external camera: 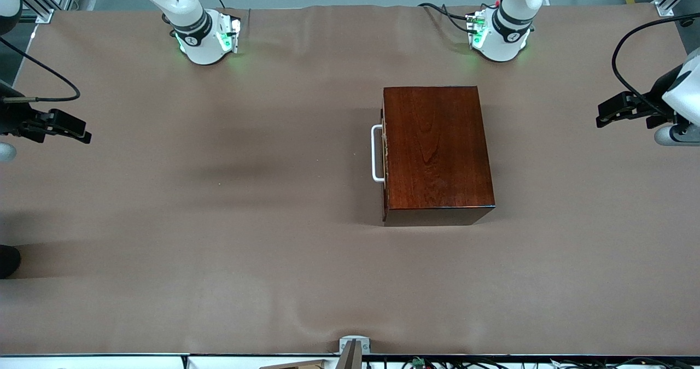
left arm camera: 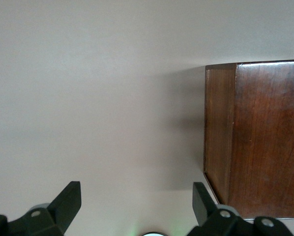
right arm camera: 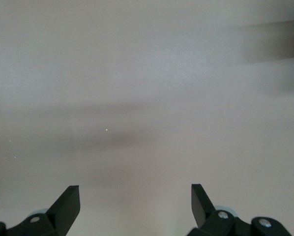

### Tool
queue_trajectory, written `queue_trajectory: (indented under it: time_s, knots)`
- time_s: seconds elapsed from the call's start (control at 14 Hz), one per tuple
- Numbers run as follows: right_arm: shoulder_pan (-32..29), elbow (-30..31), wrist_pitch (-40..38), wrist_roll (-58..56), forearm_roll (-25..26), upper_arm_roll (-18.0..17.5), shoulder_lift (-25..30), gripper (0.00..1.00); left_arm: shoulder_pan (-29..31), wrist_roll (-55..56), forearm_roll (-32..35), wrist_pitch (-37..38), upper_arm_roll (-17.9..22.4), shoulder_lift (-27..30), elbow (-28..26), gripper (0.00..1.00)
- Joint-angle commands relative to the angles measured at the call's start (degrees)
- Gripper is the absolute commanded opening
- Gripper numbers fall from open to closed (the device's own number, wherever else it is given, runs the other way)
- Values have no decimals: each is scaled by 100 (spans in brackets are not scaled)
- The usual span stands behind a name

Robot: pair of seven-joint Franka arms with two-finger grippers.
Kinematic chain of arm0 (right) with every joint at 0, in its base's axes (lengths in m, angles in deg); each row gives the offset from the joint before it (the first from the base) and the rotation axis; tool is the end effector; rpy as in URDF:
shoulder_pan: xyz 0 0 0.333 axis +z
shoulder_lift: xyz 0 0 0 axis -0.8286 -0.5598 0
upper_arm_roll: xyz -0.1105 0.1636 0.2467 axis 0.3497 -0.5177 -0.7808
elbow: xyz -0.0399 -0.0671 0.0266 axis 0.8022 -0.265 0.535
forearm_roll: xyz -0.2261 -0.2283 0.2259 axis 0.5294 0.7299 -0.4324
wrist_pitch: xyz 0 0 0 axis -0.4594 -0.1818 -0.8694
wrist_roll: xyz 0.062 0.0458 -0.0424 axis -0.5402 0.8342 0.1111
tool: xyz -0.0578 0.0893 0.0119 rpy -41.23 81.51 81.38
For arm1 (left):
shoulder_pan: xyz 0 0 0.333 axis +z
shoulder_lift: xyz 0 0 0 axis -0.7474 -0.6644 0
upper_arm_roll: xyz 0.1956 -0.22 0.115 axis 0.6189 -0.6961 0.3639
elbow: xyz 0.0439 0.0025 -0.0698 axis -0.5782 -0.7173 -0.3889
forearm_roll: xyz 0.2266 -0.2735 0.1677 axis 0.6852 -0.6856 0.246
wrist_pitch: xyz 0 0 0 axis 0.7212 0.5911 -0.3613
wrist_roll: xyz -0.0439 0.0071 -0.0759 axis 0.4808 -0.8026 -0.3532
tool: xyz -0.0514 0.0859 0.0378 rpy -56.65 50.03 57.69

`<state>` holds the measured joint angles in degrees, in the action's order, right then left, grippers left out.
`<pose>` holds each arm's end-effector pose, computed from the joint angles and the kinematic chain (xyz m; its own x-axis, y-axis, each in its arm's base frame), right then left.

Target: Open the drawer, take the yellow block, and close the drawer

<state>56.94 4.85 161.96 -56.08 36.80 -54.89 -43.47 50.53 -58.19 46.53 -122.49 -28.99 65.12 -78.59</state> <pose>0.5753 -0.0261 0.6026 0.9974 -0.0403 -0.0590 -0.0415 -0.9989 -0.0199 0.5638 -0.0176 0.6123 0.9953 -0.0443 -0.0866 -0.0455 -0.9989 -0.0120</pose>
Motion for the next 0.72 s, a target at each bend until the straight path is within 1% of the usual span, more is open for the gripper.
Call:
queue_trajectory:
  time_s: [0.0, 0.07, 0.14, 0.29, 0.5, 0.64]
  knots:
    - [-45, 93, -38, 15, -77, -41, 156, 100, 47, -32, 33, -22, -35, -59, 138, 100]
    - [-54, 93, -38, 15, -77, -41, 164, 100, -40, 81, 320, -110, -52, -215, 138, 100]
    - [-54, 93, -38, 15, -77, -41, 156, 100, -41, 117, 531, -111, -87, -226, 155, 100]
    - [-54, 93, -38, 15, -77, -41, 156, 100, 38, 100, 333, -111, -53, -270, 322, 100]
    - [-54, 93, -38, 15, -77, -41, 156, 100, 47, 117, 217, -111, -35, -270, 401, 100]
    - [-54, 93, -38, 15, -77, -41, 156, 100, 47, 143, -54, -102, -35, -252, 428, 100]
